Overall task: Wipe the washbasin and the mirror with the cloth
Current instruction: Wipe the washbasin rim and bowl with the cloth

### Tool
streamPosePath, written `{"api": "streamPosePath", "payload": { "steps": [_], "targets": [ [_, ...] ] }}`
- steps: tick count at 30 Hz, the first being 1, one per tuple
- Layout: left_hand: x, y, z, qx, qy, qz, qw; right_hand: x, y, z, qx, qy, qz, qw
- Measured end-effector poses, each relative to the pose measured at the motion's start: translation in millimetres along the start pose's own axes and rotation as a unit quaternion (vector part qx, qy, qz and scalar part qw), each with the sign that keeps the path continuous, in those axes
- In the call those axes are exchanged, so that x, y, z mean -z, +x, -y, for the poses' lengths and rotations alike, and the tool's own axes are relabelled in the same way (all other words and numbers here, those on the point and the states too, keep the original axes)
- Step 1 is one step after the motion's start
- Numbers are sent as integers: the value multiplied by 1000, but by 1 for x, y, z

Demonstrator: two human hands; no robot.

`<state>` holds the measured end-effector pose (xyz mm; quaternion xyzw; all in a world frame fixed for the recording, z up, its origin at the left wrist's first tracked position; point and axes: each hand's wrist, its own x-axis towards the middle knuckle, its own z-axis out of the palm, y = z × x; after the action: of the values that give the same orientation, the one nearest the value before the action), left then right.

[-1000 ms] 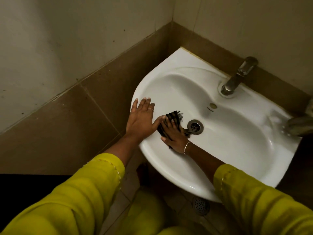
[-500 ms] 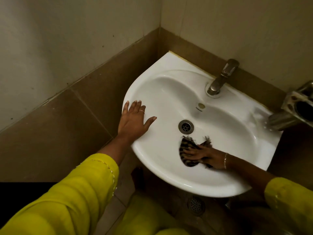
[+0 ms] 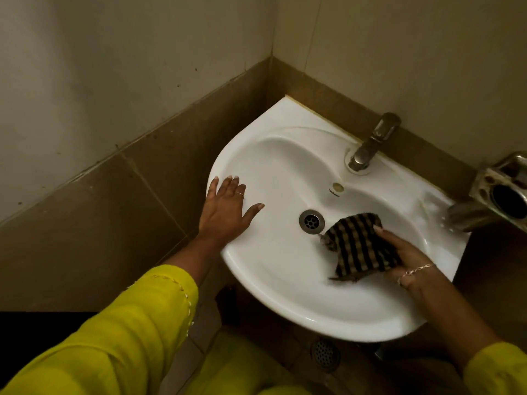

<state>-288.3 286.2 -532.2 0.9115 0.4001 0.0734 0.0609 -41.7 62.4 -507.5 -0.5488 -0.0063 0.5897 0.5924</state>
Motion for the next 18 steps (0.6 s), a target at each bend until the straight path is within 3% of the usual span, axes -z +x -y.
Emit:
{"api": "streamPosePath", "payload": {
  "steps": [4, 6, 7, 8, 9, 12, 13, 14, 15, 17, 18],
  "targets": [
    [-1, 0, 0, -3, -9, -4, 1000, -49, 9, 2, -20, -111, 27, 993],
    [-1, 0, 0, -4, -8, -4, 1000, -78, 24, 12, 79, -212, -22, 974],
    [-1, 0, 1, -4, -7, -5, 1000, -95, 33, 20, 156, -306, -41, 938],
    [-1, 0, 1, -3, -7, -6, 1000, -110, 43, 29, 246, -418, -40, 874],
    [0, 0, 2, -1, -8, -6, 1000, -126, 52, 38, 338, -534, -23, 775],
    [-1, 1, 2, -1, -6, 1, 1000, -146, 93, 52, 543, -744, 51, 387],
    [-2, 1, 1, 0, -5, 0, 1000, -150, 107, 50, 537, -797, 69, 268],
    [-2, 1, 1, -1, -4, -2, 1000, -153, 115, 46, 462, -861, 86, 193],
    [-2, 1, 1, -3, -4, -4, 1000, -149, 121, 40, 373, -912, 89, 147],
    [-3, 1, 3, -3, -4, -2, 1000, -132, 126, 29, 243, -958, 67, 134],
    [-3, 1, 3, -3, -4, -2, 1000, -123, 123, 26, 218, -964, 56, 139]
  ]
}}
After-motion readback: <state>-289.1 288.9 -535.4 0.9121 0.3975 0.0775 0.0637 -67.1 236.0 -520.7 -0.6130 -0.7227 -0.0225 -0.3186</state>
